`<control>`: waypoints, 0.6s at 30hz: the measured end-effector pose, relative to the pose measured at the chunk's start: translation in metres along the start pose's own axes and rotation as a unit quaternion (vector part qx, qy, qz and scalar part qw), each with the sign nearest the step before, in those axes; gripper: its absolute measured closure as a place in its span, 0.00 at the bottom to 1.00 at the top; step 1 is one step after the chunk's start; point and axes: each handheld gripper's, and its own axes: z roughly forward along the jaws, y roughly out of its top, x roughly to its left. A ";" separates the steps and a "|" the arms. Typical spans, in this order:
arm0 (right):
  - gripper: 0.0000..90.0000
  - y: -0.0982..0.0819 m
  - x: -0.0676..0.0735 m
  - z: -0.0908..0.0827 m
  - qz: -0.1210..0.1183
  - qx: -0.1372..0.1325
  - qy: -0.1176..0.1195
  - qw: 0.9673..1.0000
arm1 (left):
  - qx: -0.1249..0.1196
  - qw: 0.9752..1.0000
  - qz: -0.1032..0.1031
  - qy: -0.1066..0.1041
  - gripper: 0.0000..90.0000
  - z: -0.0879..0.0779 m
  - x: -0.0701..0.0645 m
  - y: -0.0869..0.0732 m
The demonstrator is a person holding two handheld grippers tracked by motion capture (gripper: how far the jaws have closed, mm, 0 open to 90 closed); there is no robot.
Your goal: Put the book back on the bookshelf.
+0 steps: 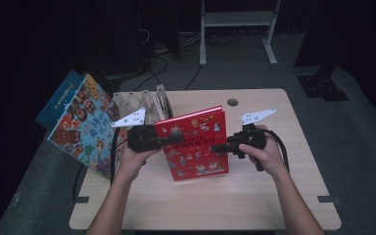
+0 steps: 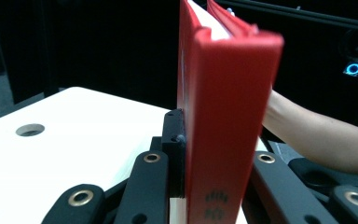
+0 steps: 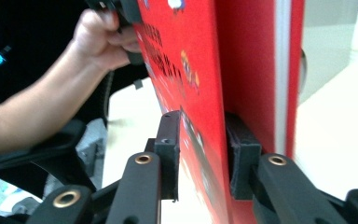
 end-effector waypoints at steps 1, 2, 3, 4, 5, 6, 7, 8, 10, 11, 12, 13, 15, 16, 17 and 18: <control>0.75 -0.001 -0.001 -0.001 -0.003 0.004 -0.004 1.000 | -0.001 1.000 -0.002 0.000 0.85 0.000 0.000 0.001; 0.73 -0.002 -0.001 -0.001 -0.005 0.004 -0.002 1.000 | -0.002 1.000 -0.003 0.000 0.86 0.000 0.000 0.001; 0.72 -0.002 0.000 -0.001 -0.006 0.004 0.000 1.000 | -0.002 1.000 -0.006 0.000 0.86 0.000 0.000 0.001; 0.71 -0.003 0.000 -0.001 -0.009 0.008 0.000 1.000 | 0.000 1.000 -0.006 0.000 0.86 0.001 -0.001 0.002; 0.69 -0.003 0.001 -0.001 -0.013 0.012 -0.001 1.000 | 0.000 1.000 -0.002 0.003 0.86 0.001 -0.002 0.002; 0.68 -0.003 0.001 -0.002 -0.017 0.014 -0.003 1.000 | -0.001 1.000 -0.001 0.004 0.87 0.001 -0.002 0.002; 0.68 -0.004 0.001 -0.003 -0.021 0.014 -0.007 1.000 | 0.000 1.000 -0.001 0.007 0.87 0.001 -0.003 0.003; 0.66 -0.005 0.001 -0.005 -0.021 0.013 -0.011 1.000 | -0.002 1.000 -0.001 0.008 0.87 0.001 -0.003 0.003; 0.65 -0.008 0.000 -0.009 -0.018 0.005 -0.017 1.000 | -0.003 1.000 -0.003 0.013 0.88 0.001 -0.004 0.004; 0.64 -0.009 0.000 -0.011 -0.019 0.006 -0.025 0.999 | -0.003 1.000 -0.004 0.018 0.88 0.001 -0.004 0.005; 0.61 -0.010 0.000 -0.014 -0.020 0.006 -0.035 0.999 | -0.003 1.000 -0.003 0.022 0.88 0.001 -0.005 0.006; 0.59 -0.012 -0.001 -0.016 -0.018 0.002 -0.041 0.999 | -0.005 1.000 0.000 0.029 0.88 0.000 -0.005 0.006; 0.57 -0.015 -0.003 -0.020 -0.015 0.002 -0.054 0.998 | -0.008 0.999 0.003 0.036 0.88 -0.001 -0.006 0.008; 0.55 -0.016 -0.003 -0.021 -0.014 0.000 -0.059 0.998 | -0.008 0.999 0.004 0.038 0.88 -0.002 -0.006 0.009; 0.53 -0.018 -0.004 -0.023 -0.015 -0.002 -0.065 0.998 | -0.007 0.999 0.004 0.040 0.88 -0.002 -0.007 0.009; 0.52 -0.019 -0.004 -0.023 -0.015 0.002 -0.069 0.997 | -0.007 0.999 0.004 0.040 0.88 -0.002 -0.007 0.010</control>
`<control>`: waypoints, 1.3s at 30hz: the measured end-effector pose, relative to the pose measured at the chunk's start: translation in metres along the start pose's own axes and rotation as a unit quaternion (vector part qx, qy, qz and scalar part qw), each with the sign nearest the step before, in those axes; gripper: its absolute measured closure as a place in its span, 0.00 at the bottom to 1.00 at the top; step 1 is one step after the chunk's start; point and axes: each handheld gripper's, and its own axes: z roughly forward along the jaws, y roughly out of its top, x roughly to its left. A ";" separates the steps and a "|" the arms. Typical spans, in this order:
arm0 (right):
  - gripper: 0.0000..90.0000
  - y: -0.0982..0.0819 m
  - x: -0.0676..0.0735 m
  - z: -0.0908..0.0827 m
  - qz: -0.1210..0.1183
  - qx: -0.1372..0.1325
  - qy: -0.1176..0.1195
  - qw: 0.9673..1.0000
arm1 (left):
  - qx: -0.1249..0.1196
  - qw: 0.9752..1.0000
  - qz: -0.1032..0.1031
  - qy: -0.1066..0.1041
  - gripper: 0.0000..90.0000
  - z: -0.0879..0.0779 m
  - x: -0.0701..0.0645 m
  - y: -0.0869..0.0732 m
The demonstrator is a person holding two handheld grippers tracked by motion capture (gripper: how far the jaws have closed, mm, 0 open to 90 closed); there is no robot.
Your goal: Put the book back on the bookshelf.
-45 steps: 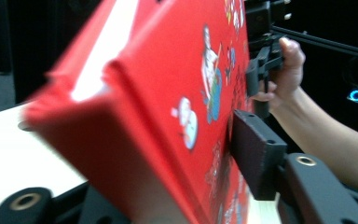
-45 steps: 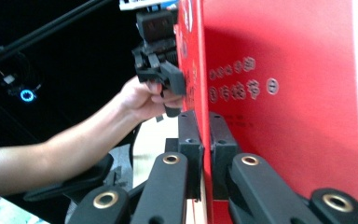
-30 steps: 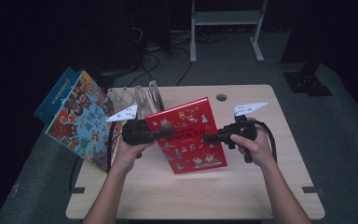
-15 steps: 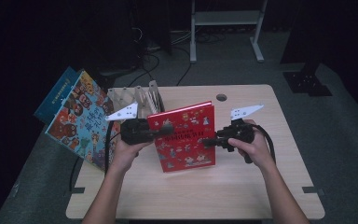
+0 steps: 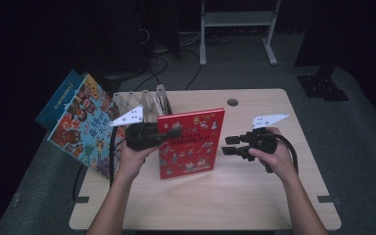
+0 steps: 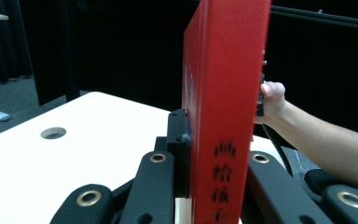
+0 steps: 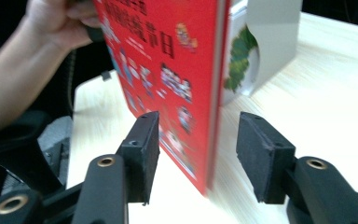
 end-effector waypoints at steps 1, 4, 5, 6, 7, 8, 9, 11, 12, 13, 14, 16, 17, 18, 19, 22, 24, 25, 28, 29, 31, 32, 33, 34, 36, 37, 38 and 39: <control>0.50 -0.001 0.000 0.000 -0.002 0.000 -0.007 1.000 | 0.000 1.000 0.001 0.001 0.88 0.000 -0.001 0.000; 0.44 -0.008 -0.004 -0.003 -0.010 0.004 -0.046 0.999 | -0.001 1.000 0.002 0.010 0.88 -0.004 -0.003 0.002; 0.42 -0.011 -0.005 -0.004 -0.012 0.006 -0.062 0.998 | -0.001 1.000 0.002 0.012 0.88 -0.006 -0.004 0.002; 0.41 -0.015 -0.007 -0.005 -0.011 0.011 -0.078 0.997 | -0.003 1.000 0.000 0.014 0.88 -0.007 -0.004 0.003; 0.39 -0.018 -0.009 -0.006 -0.008 0.012 -0.092 0.996 | -0.003 1.000 0.000 0.017 0.88 -0.009 -0.004 0.004; 0.37 -0.023 -0.011 -0.007 -0.004 0.014 -0.114 0.993 | -0.004 1.000 -0.001 0.020 0.88 -0.011 -0.005 0.005; 0.36 -0.026 -0.014 -0.008 0.001 0.017 -0.127 0.992 | -0.005 1.000 0.001 0.024 0.88 -0.014 -0.006 0.006; 0.34 -0.038 -0.021 -0.011 0.017 0.026 -0.178 0.984 | -0.006 0.999 0.003 0.031 0.88 -0.018 -0.008 0.008; 0.33 -0.043 -0.025 -0.012 0.029 0.036 -0.196 0.980 | -0.007 0.999 0.003 0.034 0.88 -0.020 -0.009 0.009; 0.34 -0.047 -0.029 -0.013 0.036 0.041 -0.211 0.976 | -0.008 0.999 0.003 0.039 0.88 -0.023 -0.010 0.010; 0.35 -0.053 -0.032 -0.013 0.046 0.047 -0.229 0.971 | -0.009 0.999 0.003 0.046 0.88 -0.026 -0.011 0.011; 0.32 -0.062 -0.041 -0.014 0.059 0.072 -0.265 0.960 | -0.012 0.998 0.006 0.060 0.88 -0.034 -0.014 0.012; 0.32 -0.065 -0.044 -0.015 0.061 0.075 -0.276 0.956 | -0.015 0.998 0.007 0.066 0.88 -0.037 -0.015 0.012; 0.32 -0.068 -0.046 -0.016 0.071 0.076 -0.287 0.952 | -0.016 0.997 0.007 0.071 0.88 -0.039 -0.015 0.012; 0.31 -0.071 -0.048 -0.016 0.073 0.078 -0.295 0.949 | -0.017 0.997 0.007 0.076 0.88 -0.042 -0.014 0.012; 0.29 -0.080 -0.056 -0.016 0.092 0.092 -0.319 0.939 | -0.021 0.995 0.003 0.094 0.88 -0.053 -0.013 0.012; 0.30 -0.087 -0.060 -0.015 0.101 0.104 -0.339 0.930 | -0.026 0.994 0.000 0.102 0.88 -0.060 -0.011 0.011; 0.30 -0.089 -0.061 -0.015 0.101 0.112 -0.344 0.927 | -0.030 0.994 -0.003 0.106 0.88 -0.064 -0.010 0.011; 0.29 -0.096 -0.065 -0.015 0.111 0.116 -0.351 0.923 | -0.040 0.992 -0.009 0.120 0.88 -0.076 -0.010 0.009; 0.29 -0.097 -0.066 -0.015 0.113 0.116 -0.352 0.922 | -0.043 0.991 -0.010 0.127 0.88 -0.080 -0.010 0.009; 0.28 -0.100 -0.068 -0.016 0.115 0.117 -0.355 0.920 | -0.047 0.989 -0.013 0.137 0.88 -0.086 -0.009 0.010; 0.27 -0.101 -0.070 -0.016 0.119 0.120 -0.355 0.920 | -0.050 0.989 -0.014 0.140 0.88 -0.090 -0.009 0.010; 0.27 -0.102 -0.071 -0.016 0.122 0.122 -0.355 0.919 | -0.052 0.988 -0.015 0.143 0.88 -0.092 -0.009 0.010; 0.26 -0.103 -0.071 -0.016 0.121 0.120 -0.358 0.918 | -0.055 0.988 -0.016 0.145 0.88 -0.095 -0.009 0.010; 0.25 -0.103 -0.071 -0.016 0.124 0.118 -0.359 0.917 | -0.059 0.987 -0.018 0.150 0.88 -0.100 -0.009 0.010; 0.22 -0.104 -0.072 -0.015 0.123 0.117 -0.362 0.917 | -0.062 0.986 -0.018 0.152 0.88 -0.104 -0.009 0.011; 0.19 -0.105 -0.073 -0.015 0.119 0.118 -0.368 0.915 | -0.064 0.986 -0.020 0.153 0.88 -0.107 -0.010 0.011; 0.17 -0.106 -0.073 -0.014 0.119 0.116 -0.370 0.914 | -0.066 0.986 -0.021 0.153 0.88 -0.109 -0.010 0.011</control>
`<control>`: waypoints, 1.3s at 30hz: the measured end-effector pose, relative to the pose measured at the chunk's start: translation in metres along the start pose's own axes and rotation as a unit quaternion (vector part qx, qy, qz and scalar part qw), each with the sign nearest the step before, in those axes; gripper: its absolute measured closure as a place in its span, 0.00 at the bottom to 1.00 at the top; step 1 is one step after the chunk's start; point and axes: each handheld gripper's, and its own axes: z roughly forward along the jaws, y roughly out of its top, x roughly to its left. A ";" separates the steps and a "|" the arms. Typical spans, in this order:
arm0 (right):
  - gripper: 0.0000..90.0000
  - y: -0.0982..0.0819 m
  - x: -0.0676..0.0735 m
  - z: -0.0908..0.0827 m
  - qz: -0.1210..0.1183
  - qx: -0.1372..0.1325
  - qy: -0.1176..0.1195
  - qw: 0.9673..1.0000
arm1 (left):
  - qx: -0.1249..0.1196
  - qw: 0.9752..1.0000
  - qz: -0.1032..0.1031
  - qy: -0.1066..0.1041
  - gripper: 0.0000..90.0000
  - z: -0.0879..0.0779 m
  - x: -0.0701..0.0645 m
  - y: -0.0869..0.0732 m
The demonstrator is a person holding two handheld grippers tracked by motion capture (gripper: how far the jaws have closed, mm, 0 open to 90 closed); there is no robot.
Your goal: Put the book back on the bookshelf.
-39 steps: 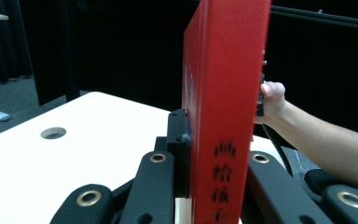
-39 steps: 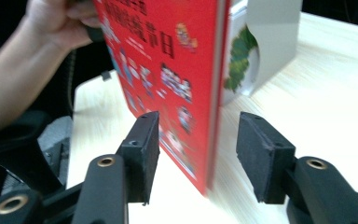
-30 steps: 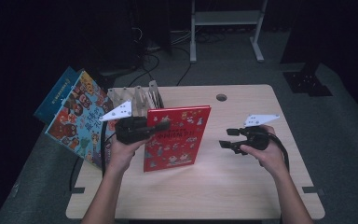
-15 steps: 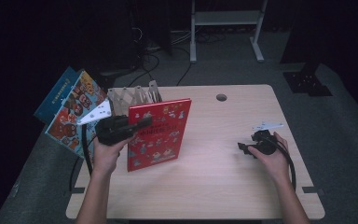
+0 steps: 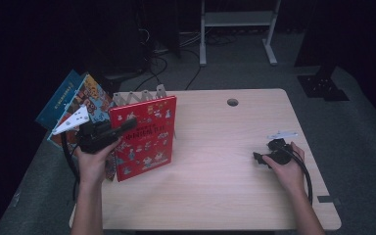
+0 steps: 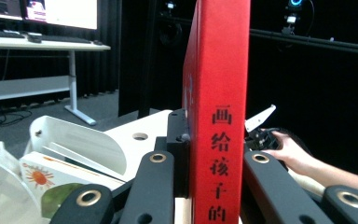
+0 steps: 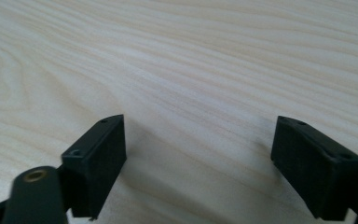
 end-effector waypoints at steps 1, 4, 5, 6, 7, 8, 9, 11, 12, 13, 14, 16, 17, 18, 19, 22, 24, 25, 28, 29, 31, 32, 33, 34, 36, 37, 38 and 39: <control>0.15 0.000 0.000 0.000 0.001 -0.001 -0.001 1.000 | -0.003 1.000 0.000 0.001 0.88 -0.003 0.000 0.001; 0.10 -0.003 -0.001 0.003 0.009 -0.011 -0.008 1.000 | -0.011 1.000 0.001 0.008 0.88 -0.011 0.001 0.004; 0.10 -0.004 -0.001 0.003 0.012 -0.018 -0.010 1.000 | -0.014 1.000 0.001 0.014 0.88 -0.014 0.001 0.004; 0.10 -0.006 -0.001 0.004 0.015 -0.030 -0.013 0.999 | -0.015 1.000 0.001 0.019 0.88 -0.016 0.001 0.005; 0.10 -0.006 -0.001 0.004 0.016 -0.030 -0.013 0.999 | -0.015 1.000 0.001 0.026 0.88 -0.017 0.001 0.005; 0.10 -0.006 -0.001 0.004 0.016 -0.030 -0.013 0.999 | -0.017 0.999 -0.001 0.032 0.88 -0.019 0.002 0.005; 0.10 -0.006 -0.001 0.003 0.014 -0.029 -0.013 0.999 | -0.019 0.999 -0.003 0.040 0.88 -0.021 0.003 0.005; 0.10 -0.006 -0.001 0.004 0.016 -0.031 -0.013 0.999 | -0.021 0.998 -0.003 0.054 0.88 -0.023 0.004 0.005; 0.10 -0.006 -0.001 0.004 0.016 -0.031 -0.014 0.999 | -0.022 0.998 -0.002 0.061 0.88 -0.024 0.004 0.005; 0.10 -0.006 -0.001 0.004 0.016 -0.031 -0.014 0.999 | -0.023 0.997 0.000 0.068 0.88 -0.025 0.005 0.005; 0.10 -0.006 -0.001 0.004 0.016 -0.031 -0.015 0.999 | -0.022 0.997 0.001 0.078 0.88 -0.026 0.005 0.006; 0.10 -0.006 -0.001 0.004 0.016 -0.031 -0.015 0.999 | -0.023 0.996 0.003 0.090 0.88 -0.027 0.006 0.006; 0.10 -0.006 -0.001 0.004 0.016 -0.032 -0.015 0.999 | -0.025 0.995 0.003 0.097 0.88 -0.028 0.006 0.006; 0.10 -0.006 -0.001 0.004 0.016 -0.031 -0.015 0.999 | -0.026 0.994 0.005 0.104 0.88 -0.029 0.007 0.006; 0.10 -0.006 -0.001 0.004 0.016 -0.032 -0.015 0.999 | -0.029 0.993 0.005 0.111 0.88 -0.030 0.007 0.006; 0.10 -0.006 -0.001 0.004 0.017 -0.031 -0.015 0.999 | -0.034 0.990 0.008 0.134 0.88 -0.032 0.007 0.007; 0.10 -0.006 -0.001 0.004 0.016 -0.032 -0.015 0.999 | -0.035 0.987 0.015 0.153 0.88 -0.033 0.007 0.008; 0.10 -0.006 -0.001 0.004 0.017 -0.032 -0.015 0.999 | -0.034 0.986 0.017 0.160 0.88 -0.033 0.007 0.008; 0.10 -0.006 -0.001 0.004 0.017 -0.032 -0.015 0.999 | -0.036 0.981 0.030 0.187 0.88 -0.031 0.008 0.007; 0.10 -0.006 -0.001 0.004 0.017 -0.031 -0.015 0.999 | -0.036 0.980 0.031 0.195 0.88 -0.030 0.009 0.007; 0.10 -0.006 -0.001 0.004 0.016 -0.032 -0.016 0.999 | -0.038 0.977 0.029 0.206 0.88 -0.028 0.012 0.005; 0.10 -0.006 -0.001 0.004 0.017 -0.032 -0.016 0.999 | -0.040 0.976 0.026 0.211 0.88 -0.027 0.014 0.004; 0.10 -0.006 -0.001 0.004 0.016 -0.032 -0.016 0.999 | -0.041 0.975 0.026 0.216 0.88 -0.025 0.015 0.003; 0.10 -0.006 -0.001 0.004 0.017 -0.032 -0.016 0.999 | -0.042 0.974 0.025 0.223 0.88 -0.023 0.017 0.001; 0.10 -0.006 -0.001 0.004 0.017 -0.032 -0.016 0.999 | -0.044 0.971 0.026 0.232 0.88 -0.020 0.020 -0.001; 0.10 -0.006 -0.001 0.004 0.015 -0.033 -0.017 0.999 | -0.045 0.970 0.026 0.238 0.88 -0.018 0.022 -0.002; 0.10 -0.006 -0.001 0.004 0.018 -0.031 -0.016 0.999 | -0.046 0.969 0.026 0.242 0.88 -0.016 0.024 -0.004; 0.10 -0.006 0.000 0.004 0.020 -0.030 -0.015 0.999 | -0.048 0.968 0.028 0.246 0.88 -0.014 0.026 -0.005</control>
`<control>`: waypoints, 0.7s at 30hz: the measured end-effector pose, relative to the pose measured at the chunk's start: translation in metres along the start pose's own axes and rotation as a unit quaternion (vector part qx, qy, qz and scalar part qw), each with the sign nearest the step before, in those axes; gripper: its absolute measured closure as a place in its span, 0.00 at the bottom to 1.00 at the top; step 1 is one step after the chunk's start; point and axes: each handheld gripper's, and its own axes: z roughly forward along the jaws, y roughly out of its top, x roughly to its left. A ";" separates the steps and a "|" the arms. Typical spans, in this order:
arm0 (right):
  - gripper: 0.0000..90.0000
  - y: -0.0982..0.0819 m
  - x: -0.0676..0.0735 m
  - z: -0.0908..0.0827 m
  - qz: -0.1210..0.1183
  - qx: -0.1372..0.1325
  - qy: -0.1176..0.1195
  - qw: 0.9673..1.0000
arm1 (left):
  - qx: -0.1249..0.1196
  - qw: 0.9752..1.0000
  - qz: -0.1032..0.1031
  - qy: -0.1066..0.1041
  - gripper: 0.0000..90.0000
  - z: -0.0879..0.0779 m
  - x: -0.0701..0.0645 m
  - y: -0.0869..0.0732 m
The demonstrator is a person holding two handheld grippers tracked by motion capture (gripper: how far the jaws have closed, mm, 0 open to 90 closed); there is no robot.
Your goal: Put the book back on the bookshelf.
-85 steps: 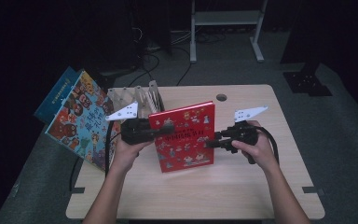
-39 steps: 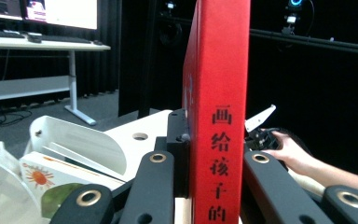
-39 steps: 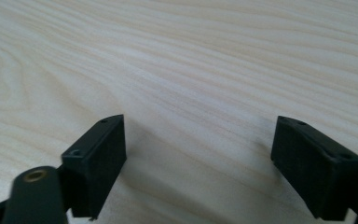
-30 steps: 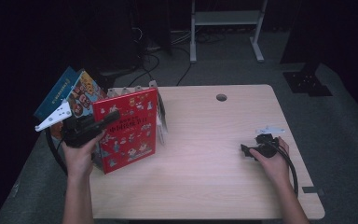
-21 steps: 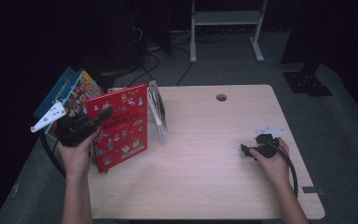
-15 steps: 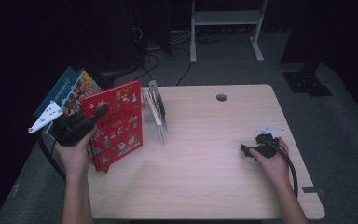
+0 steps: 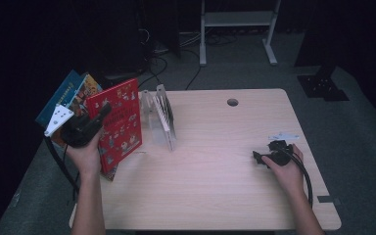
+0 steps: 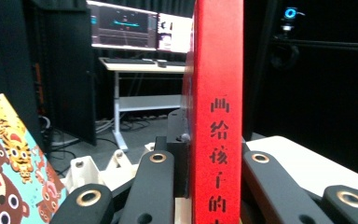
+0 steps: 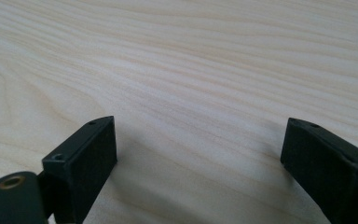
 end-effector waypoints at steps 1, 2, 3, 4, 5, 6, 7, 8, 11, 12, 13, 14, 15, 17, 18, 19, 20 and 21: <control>0.10 0.000 0.000 0.000 0.000 0.000 0.000 1.000 | -0.001 1.000 0.000 0.003 0.88 0.003 0.001 -0.001; 0.10 0.000 0.000 0.000 -0.001 -0.001 0.000 1.000 | -0.002 1.000 0.001 0.006 0.88 0.005 0.001 -0.003; 0.10 0.000 0.000 0.000 -0.001 -0.001 0.000 1.000 | -0.002 1.000 0.003 0.009 0.88 0.009 0.002 -0.004; 0.10 0.000 0.000 0.000 -0.002 -0.001 -0.001 1.000 | -0.002 1.000 0.001 0.011 0.88 0.011 0.003 -0.005; 0.10 0.000 0.000 0.000 -0.001 -0.001 0.000 1.000 | -0.002 1.000 0.000 0.014 0.88 0.014 0.003 -0.006; 0.10 0.000 0.000 0.000 -0.002 -0.001 -0.001 1.000 | -0.001 1.000 0.000 0.016 0.88 0.017 0.004 -0.007; 0.10 0.000 0.000 0.000 -0.001 -0.001 -0.001 1.000 | 0.001 1.000 0.001 0.018 0.88 0.020 0.006 -0.008; 0.10 0.000 0.000 0.000 -0.002 -0.001 -0.001 1.000 | 0.004 1.000 -0.001 0.019 0.88 0.024 0.007 -0.009; 0.10 0.000 0.000 0.000 -0.001 -0.001 0.000 1.000 | 0.008 1.000 0.003 0.026 0.88 0.033 0.010 -0.013; 0.10 0.000 0.000 0.000 -0.002 -0.001 -0.001 1.000 | 0.008 1.000 0.003 0.027 0.88 0.035 0.010 -0.013; 0.10 0.000 -0.001 0.000 -0.003 0.000 -0.001 1.000 | 0.011 1.000 0.005 0.029 0.88 0.038 0.011 -0.014; 0.10 0.000 -0.001 0.000 -0.003 0.000 -0.001 1.000 | 0.012 0.999 0.006 0.031 0.88 0.040 0.012 -0.015; 0.10 0.000 0.000 0.000 -0.003 0.000 -0.001 1.000 | 0.014 0.999 0.004 0.033 0.88 0.043 0.013 -0.015; 0.10 0.000 0.000 0.000 -0.001 0.000 -0.001 1.000 | 0.012 0.999 0.002 0.037 0.88 0.048 0.016 -0.017; 0.10 0.000 0.000 0.000 -0.001 0.000 -0.001 1.000 | 0.011 0.999 0.001 0.038 0.88 0.049 0.017 -0.018; 0.10 0.000 0.000 0.000 -0.001 0.000 -0.001 1.000 | 0.010 0.999 -0.001 0.041 0.88 0.051 0.019 -0.019; 0.10 0.000 0.000 0.000 -0.001 0.000 -0.001 1.000 | 0.010 0.999 -0.001 0.041 0.88 0.052 0.019 -0.019; 0.10 0.000 0.000 0.000 -0.001 0.000 -0.001 1.000 | 0.009 0.999 -0.002 0.044 0.88 0.054 0.020 -0.020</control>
